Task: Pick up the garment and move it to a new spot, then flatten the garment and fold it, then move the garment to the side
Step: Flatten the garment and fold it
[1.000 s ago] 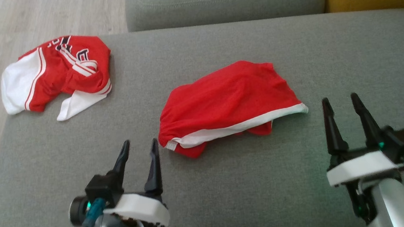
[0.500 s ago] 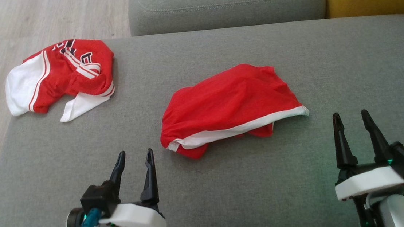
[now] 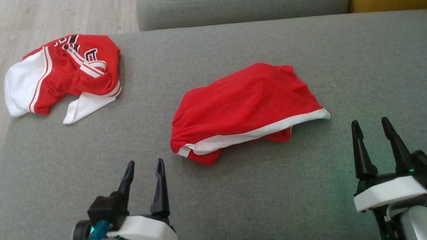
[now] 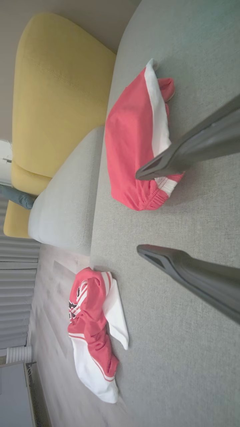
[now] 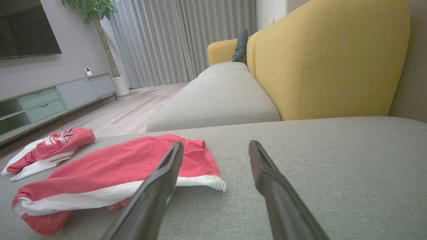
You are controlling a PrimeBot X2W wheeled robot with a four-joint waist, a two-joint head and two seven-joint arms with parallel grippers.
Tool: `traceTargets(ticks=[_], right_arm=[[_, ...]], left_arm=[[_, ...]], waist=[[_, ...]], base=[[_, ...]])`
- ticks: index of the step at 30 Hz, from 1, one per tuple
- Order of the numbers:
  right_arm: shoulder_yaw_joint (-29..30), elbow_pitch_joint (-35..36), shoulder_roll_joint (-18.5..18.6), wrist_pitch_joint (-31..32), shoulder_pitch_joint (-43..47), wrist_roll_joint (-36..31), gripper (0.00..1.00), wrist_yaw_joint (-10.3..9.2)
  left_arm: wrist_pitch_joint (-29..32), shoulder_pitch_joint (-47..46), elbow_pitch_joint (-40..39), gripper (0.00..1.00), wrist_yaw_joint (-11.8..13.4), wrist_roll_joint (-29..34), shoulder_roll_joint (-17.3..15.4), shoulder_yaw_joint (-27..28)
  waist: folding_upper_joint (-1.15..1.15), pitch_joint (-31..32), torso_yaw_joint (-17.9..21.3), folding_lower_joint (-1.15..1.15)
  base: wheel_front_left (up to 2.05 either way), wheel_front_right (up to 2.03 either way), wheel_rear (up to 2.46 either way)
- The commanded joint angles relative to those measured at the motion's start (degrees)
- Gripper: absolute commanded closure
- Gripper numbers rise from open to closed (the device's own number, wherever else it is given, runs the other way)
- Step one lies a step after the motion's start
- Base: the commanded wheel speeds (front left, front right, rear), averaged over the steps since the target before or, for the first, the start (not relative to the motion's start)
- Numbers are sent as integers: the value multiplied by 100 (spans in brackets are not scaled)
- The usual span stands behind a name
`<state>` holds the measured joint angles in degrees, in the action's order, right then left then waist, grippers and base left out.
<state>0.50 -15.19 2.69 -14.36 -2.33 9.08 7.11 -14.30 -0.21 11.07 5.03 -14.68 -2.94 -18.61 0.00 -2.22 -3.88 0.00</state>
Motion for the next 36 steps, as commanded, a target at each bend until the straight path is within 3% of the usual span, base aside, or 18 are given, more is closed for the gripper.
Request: traceTargets(ticks=[1,4,9,17,29,30,32,34,36], right_arm=[[-106,175,19,-63,-255,7,0,37],[-100,169,19,-63,-300,-22,0,37],[-142,156,19,-63,-412,-37,0,37],[-185,128,19,-63,-561,-45,0,37],[-163,134,19,-63,-607,-66,0,37],[-160,131,19,-63,-606,-69,0,37],[-154,122,19,-63,-599,-74,0,37],[-151,112,19,-63,-590,-73,0,37],[-151,99,19,-63,-586,-68,0,37]], left_arm=[[-70,-253,-133,0,-20,23,6,118],[-70,-316,142,0,-128,-63,6,-86],[-8,-602,462,0,-229,-931,6,-402],[-10,-1122,895,0,-89,-2243,6,-658],[-66,-1436,1195,0,-42,-2950,6,-620],[-67,-1433,1164,12,-55,-2953,6,-599],[-68,-1405,1114,64,-83,-2940,6,-584],[-68,-1374,1070,97,-148,-2929,6,-607],[-68,-1348,988,100,-218,-2938,6,-598]], waist=[[0,-45,5,0],[0,-154,25,0],[0,-384,99,0],[0,-693,343,0],[0,-846,579,0],[0,-844,582,0],[0,-832,585,0],[0,-817,576,0],[0,-802,558,0]], base=[[0,0,0],[0,0,0],[0,0,0],[0,0,0],[0,0,0],[0,0,0],[0,0,0],[0,0,0],[0,0,0]])
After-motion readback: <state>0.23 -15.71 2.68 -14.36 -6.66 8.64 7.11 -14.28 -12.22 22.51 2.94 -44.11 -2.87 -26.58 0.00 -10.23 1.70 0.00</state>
